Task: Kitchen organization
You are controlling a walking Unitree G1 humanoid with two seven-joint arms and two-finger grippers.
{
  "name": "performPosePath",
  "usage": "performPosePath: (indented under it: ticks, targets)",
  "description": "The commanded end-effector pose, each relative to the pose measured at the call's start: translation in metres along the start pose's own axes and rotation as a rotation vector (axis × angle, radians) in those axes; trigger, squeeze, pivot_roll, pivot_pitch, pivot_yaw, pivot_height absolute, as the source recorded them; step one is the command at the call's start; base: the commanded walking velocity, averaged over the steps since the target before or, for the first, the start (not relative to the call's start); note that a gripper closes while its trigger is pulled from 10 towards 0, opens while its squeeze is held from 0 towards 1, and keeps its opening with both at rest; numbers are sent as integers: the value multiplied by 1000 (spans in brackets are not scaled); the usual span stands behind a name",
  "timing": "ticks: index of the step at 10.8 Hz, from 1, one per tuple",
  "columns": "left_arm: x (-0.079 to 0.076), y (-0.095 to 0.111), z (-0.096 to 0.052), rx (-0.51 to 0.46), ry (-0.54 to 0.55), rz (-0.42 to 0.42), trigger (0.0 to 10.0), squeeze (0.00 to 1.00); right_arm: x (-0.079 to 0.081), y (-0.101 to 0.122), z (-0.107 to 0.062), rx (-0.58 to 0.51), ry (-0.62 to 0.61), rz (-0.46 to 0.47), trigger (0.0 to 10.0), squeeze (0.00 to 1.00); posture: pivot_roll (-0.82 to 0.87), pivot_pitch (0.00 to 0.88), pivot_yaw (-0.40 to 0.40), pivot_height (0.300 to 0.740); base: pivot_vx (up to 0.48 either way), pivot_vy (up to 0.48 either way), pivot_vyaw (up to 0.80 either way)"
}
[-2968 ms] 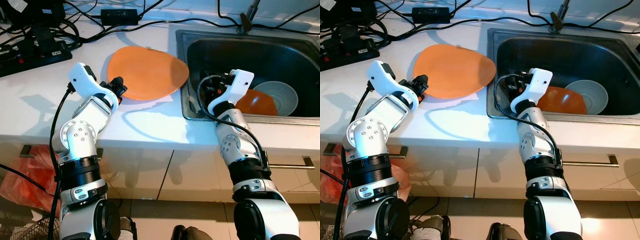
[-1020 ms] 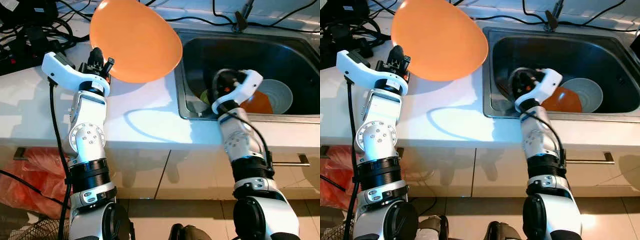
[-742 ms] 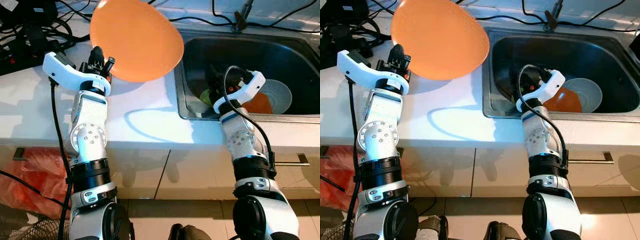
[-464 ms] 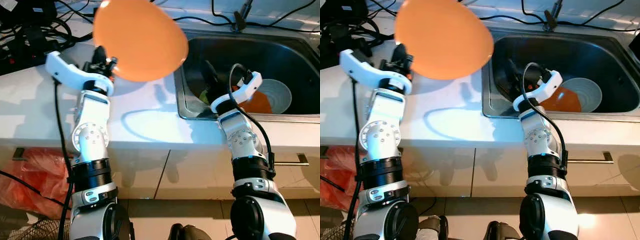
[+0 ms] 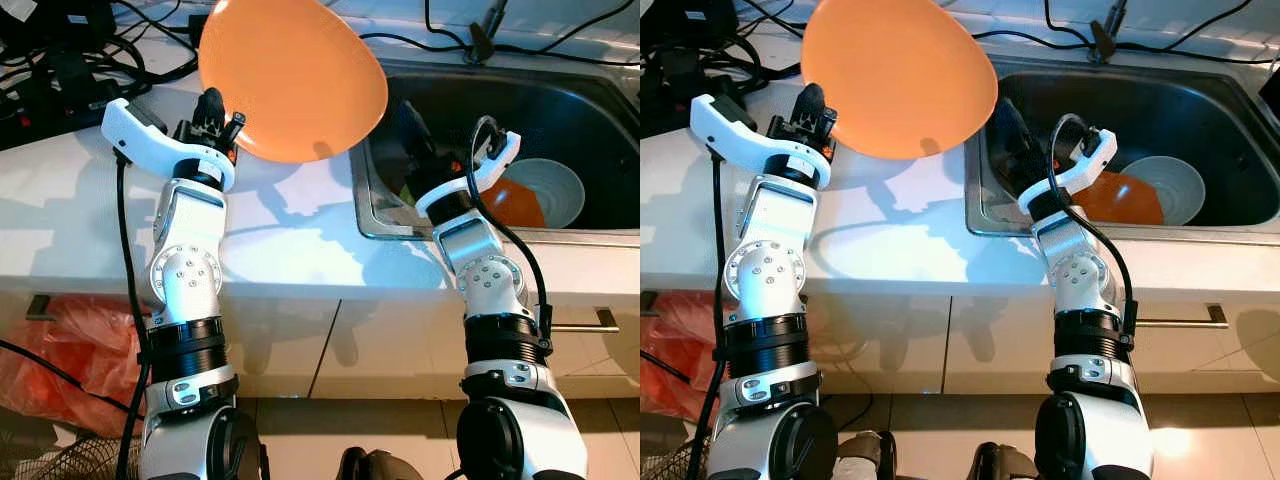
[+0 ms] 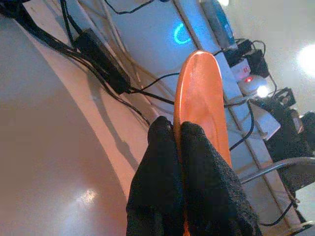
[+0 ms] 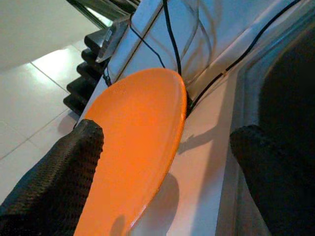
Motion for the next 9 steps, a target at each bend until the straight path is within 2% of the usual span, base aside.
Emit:
performPosePath:
  ticks: [1,3,6,9]
  targets:
    - [-22,-5,0,-20,-71,-81,10000,0,1,4,-4,-6,16,4,10000,0,84,149,-78,723,0,0,0]
    - [-27,-7,-1,-8,-94,-86,10000,0,2,2,-5,2,24,18,10000,0,83,146,-78,723,0,0,0]
    - [-42,-28,-5,91,-172,-58,10000,0,4,0,-5,11,35,20,10000,0,86,145,-79,723,0,0,0]
    - [-49,-33,-7,119,-206,-67,10000,0,3,0,-6,12,31,18,10000,0,87,152,-79,723,0,0,0]
Point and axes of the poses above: a point about 5 cm out from each wrist's last joint towards the gripper, its own z axis pointing out of the wrist towards the gripper, its own y axis along the axis of the wrist's last joint, x = y × z, the point moved 5 cm from there along z, pointing out of the wrist towards the gripper, and after that the axes turned 2 degrees about z, right-handed, at the moved point
